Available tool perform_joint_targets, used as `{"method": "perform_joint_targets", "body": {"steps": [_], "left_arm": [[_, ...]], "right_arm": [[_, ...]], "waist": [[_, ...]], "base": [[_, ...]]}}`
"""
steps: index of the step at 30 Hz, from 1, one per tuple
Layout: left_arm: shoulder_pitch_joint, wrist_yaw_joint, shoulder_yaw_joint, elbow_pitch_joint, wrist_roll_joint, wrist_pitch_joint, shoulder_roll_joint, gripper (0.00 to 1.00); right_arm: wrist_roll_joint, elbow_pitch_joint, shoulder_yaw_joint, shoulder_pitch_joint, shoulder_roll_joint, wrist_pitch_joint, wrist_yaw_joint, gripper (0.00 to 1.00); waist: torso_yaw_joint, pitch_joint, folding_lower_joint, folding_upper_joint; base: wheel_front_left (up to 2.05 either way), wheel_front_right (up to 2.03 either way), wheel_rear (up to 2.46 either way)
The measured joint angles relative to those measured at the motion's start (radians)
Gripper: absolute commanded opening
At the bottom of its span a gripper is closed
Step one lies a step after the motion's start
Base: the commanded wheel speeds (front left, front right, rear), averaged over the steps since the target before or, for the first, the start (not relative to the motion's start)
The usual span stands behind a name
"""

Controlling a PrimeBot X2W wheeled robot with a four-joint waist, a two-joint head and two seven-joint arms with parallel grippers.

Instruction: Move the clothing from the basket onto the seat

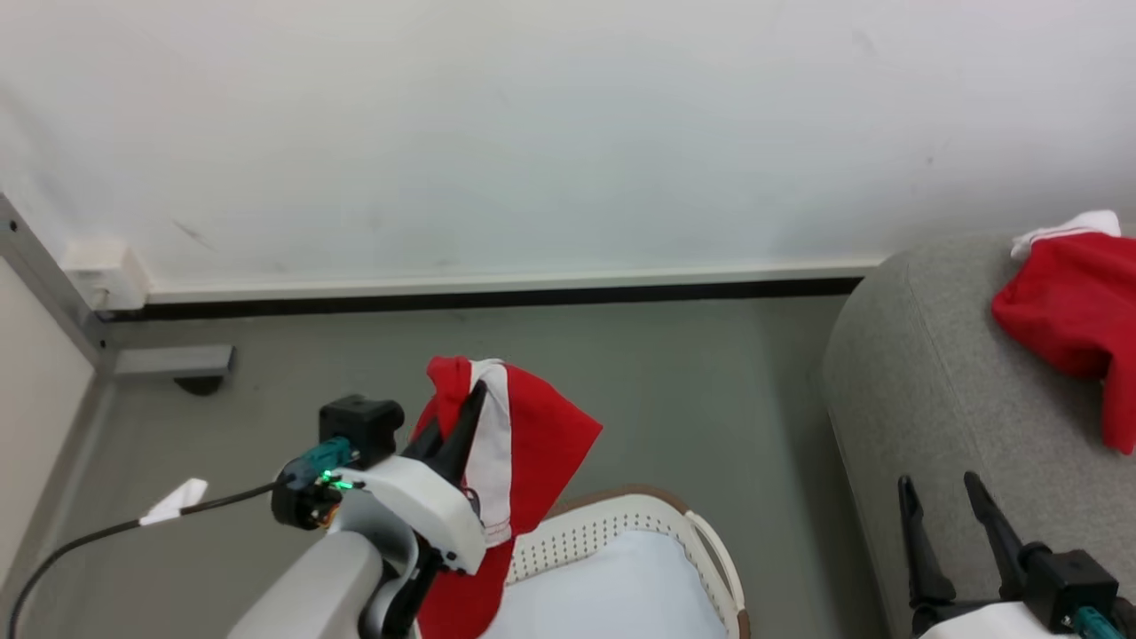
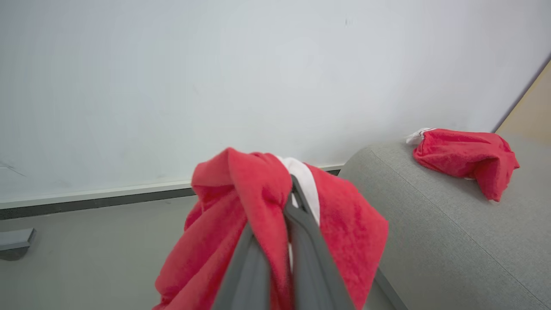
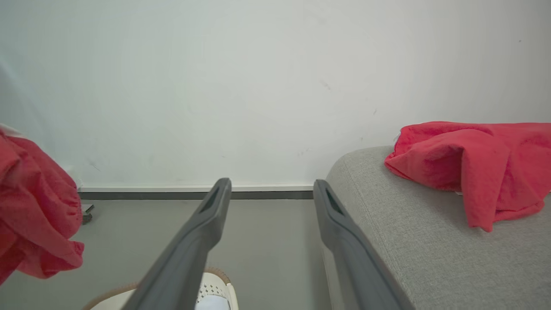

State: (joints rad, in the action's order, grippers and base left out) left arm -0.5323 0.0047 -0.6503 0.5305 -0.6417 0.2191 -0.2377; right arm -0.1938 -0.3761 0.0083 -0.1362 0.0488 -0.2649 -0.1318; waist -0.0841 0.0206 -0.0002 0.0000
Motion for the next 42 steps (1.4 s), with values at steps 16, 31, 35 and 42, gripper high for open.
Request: {"method": "perform_joint_targets", "body": {"steps": [16,31,35,42], "left_arm": [[0.110,0.148,0.063,-0.496,-0.012,-0.151,-0.178,0.00],[0.102,0.163,0.044,-0.582,-0.008,-0.196,-0.197,0.00],[0.096,0.159,0.027,-0.600,-0.003,-0.203,-0.190,0.00],[0.088,0.150,-0.010,-0.616,0.000,-0.222,-0.173,0.00]], "right_arm": [[-0.017,-0.009,0.057,0.051,0.000,0.000,0.000,1.00],[-0.027,0.010,0.437,-0.078,0.001,0.000,0.000,1.00],[-0.073,0.000,0.551,-0.150,0.020,0.000,0.000,1.00],[-0.149,-0.059,0.714,-0.276,0.024,0.000,0.000,1.00]], "waist": [[0.018,-0.047,0.0001,0.0000],[0.016,-0.045,0.0002,0.0000],[0.027,-0.045,0.0002,0.0001],[0.044,-0.044,0.0002,0.0000]], "base": [[0.00,0.00,0.00],[0.00,0.00,0.00],[0.00,0.00,0.00],[0.00,0.00,0.00]]}}
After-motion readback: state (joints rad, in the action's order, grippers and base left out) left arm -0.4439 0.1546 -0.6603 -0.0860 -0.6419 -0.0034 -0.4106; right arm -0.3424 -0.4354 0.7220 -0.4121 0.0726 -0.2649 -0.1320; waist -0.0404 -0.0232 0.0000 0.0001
